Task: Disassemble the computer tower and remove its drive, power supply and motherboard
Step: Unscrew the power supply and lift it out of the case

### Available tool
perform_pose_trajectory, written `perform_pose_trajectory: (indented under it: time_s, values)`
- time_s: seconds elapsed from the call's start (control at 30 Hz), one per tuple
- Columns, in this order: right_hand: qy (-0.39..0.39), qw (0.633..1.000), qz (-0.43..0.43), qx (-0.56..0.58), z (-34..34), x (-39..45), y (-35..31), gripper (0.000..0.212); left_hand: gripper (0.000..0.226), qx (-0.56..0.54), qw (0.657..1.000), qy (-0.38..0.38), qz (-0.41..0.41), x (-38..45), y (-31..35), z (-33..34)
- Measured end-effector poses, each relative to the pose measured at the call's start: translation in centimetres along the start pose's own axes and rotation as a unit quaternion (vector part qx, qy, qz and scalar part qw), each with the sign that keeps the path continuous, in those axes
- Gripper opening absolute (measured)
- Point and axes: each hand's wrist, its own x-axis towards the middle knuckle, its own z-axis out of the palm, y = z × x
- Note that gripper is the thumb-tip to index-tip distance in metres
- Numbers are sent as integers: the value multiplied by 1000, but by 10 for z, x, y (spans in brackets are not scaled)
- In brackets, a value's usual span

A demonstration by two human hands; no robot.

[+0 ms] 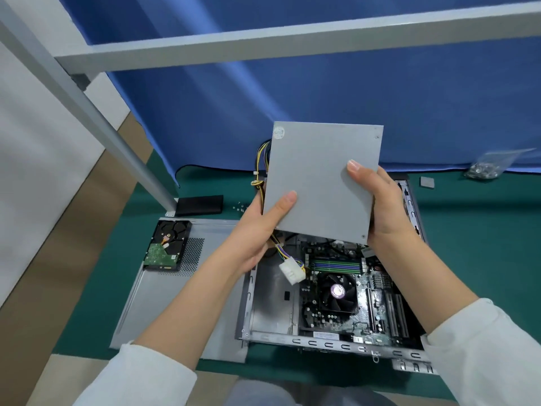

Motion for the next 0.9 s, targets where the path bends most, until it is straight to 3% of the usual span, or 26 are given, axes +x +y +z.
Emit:
perform_pose_trajectory:
  time_s: [0.17, 0.27, 0.4, 0.47, 0.6, 0.77, 0.9]
  values:
    - [-19, 997, 70, -5, 25, -5, -3, 59, 83, 56, 997, -44, -38, -10, 17, -30]
    - [-22, 996, 84, -1, 43, -8, 1, 56, 97, 82, 996, -13, -31, -20, 21, -45]
    - [22, 997, 75, 3, 67, -14, 15, 65, 76, 133, 989, 62, -21, -30, 21, -60]
    - [48, 998, 52, 7, 76, -17, 23, 61, 55, 59, 992, 104, -30, -30, 20, -65]
    - [103, 995, 17, 7, 84, -22, 39, 47, 45, -110, 975, 191, -24, -25, 14, -64]
    - [122, 992, 10, 28, 90, -27, 47, 53, 47, -243, 950, 196, 10, -24, -1, -65]
    - [134, 989, 27, 53, 87, -29, 52, 52, 47, -220, 960, 162, 56, -33, -11, -61]
